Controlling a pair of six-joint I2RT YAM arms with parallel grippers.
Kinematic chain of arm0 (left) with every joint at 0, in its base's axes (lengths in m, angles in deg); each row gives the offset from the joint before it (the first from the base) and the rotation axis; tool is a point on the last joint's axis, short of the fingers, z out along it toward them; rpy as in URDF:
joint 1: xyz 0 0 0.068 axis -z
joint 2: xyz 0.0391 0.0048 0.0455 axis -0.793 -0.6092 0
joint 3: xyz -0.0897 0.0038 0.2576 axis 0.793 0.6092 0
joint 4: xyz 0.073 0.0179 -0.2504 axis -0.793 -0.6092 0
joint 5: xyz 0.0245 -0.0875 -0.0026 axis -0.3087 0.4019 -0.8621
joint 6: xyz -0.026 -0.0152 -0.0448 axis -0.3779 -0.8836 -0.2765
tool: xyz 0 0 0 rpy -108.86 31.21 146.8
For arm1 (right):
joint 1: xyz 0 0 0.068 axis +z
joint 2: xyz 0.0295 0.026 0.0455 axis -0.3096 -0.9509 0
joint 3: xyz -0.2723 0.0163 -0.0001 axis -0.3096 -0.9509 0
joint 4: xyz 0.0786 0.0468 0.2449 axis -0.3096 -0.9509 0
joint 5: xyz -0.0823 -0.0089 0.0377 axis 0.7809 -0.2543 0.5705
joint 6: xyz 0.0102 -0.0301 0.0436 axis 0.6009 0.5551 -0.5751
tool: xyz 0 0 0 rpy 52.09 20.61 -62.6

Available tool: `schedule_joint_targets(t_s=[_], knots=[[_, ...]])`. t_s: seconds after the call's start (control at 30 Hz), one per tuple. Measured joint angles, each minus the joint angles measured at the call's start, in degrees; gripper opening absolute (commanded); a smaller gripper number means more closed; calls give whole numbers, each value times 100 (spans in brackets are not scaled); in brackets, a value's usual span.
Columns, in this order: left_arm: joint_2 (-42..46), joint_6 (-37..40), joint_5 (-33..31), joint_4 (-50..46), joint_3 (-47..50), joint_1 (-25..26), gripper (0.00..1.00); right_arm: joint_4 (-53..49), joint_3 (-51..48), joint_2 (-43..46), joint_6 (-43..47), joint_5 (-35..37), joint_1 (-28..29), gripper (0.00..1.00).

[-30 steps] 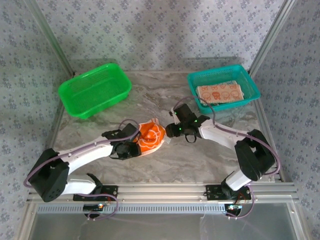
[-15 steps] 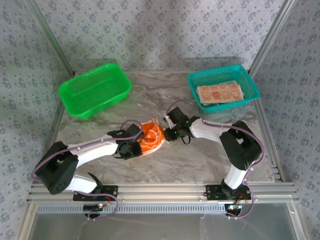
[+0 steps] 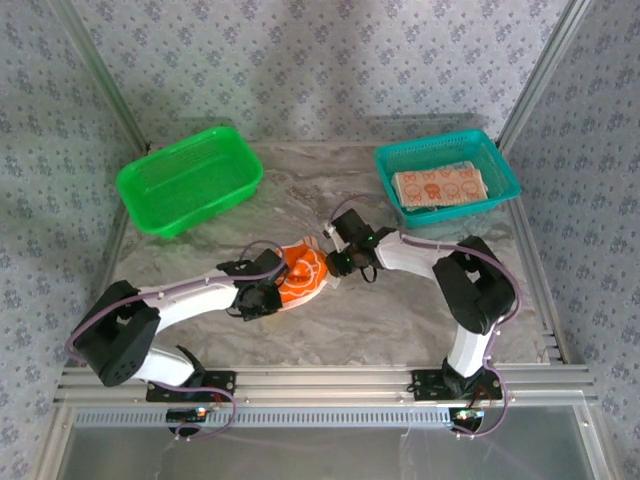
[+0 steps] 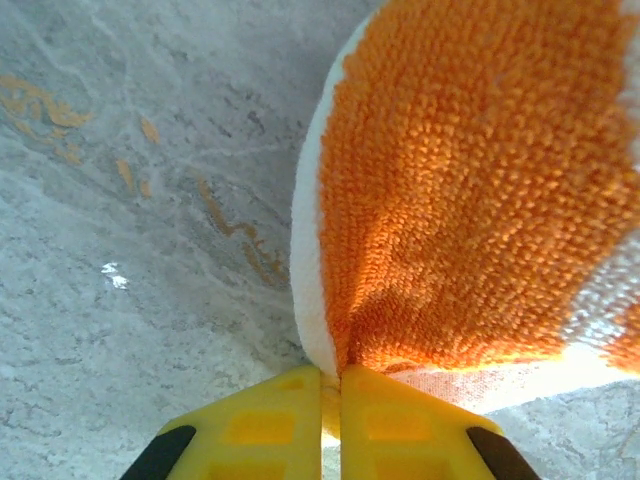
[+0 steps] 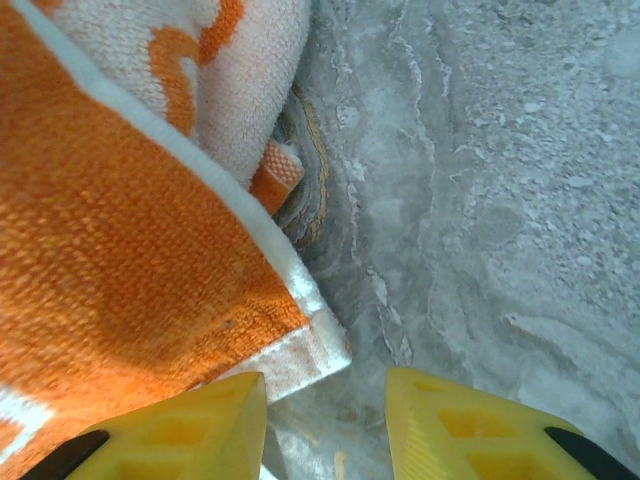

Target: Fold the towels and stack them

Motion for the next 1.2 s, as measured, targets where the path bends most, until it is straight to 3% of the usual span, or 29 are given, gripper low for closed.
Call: schedule_joint_targets(t_s=[0.7, 0.77, 0.87, 0.93, 1.0, 1.2], knots=[[-13, 4, 2, -2, -7, 0, 9, -50, 367, -457, 304, 46, 2, 36], [-20, 4, 2, -2, -9, 0, 9, -50, 369, -459, 306, 48, 7, 32], [-22, 4, 2, -2, -11, 0, 8, -46, 363, -459, 356, 144, 4, 9], [-22, 2, 4, 0, -11, 0, 6, -33, 350, -442, 330, 190, -17, 0], [-20, 20, 2, -9, -31, 2, 0, 31, 286, -402, 280, 179, -7, 0], [81, 26, -146, -433, -258, 26, 0, -107, -48, 35, 149, 131, 13, 0]])
